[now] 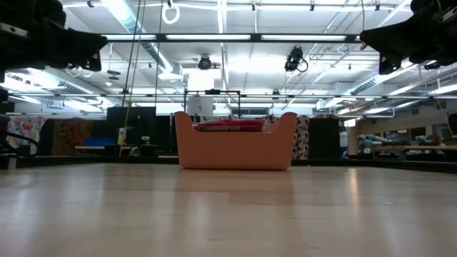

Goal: Sort popcorn bags into baskets
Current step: Return to Home Position

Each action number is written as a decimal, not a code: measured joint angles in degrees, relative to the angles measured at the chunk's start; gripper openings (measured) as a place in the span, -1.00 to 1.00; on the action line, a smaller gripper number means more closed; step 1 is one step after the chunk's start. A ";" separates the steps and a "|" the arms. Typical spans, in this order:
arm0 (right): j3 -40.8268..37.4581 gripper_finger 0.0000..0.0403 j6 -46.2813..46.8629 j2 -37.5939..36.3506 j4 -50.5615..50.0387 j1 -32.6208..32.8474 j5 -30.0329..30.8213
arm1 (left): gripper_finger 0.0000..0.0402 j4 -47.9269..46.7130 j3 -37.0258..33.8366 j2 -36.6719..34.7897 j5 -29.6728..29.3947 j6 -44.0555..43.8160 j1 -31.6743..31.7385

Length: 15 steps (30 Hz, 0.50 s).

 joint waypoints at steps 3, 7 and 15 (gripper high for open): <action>0.00 -0.92 0.02 -0.04 -0.02 0.00 0.01 | -0.85 -0.27 -0.02 0.06 -0.42 -2.54 0.02; 0.00 -0.92 0.02 -0.03 0.04 0.00 0.02 | -0.87 -0.46 -0.02 0.52 -1.71 -17.20 0.04; 0.00 -0.92 0.02 -0.02 0.02 0.00 0.00 | -0.86 -0.24 -0.02 0.50 -1.84 -40.82 0.04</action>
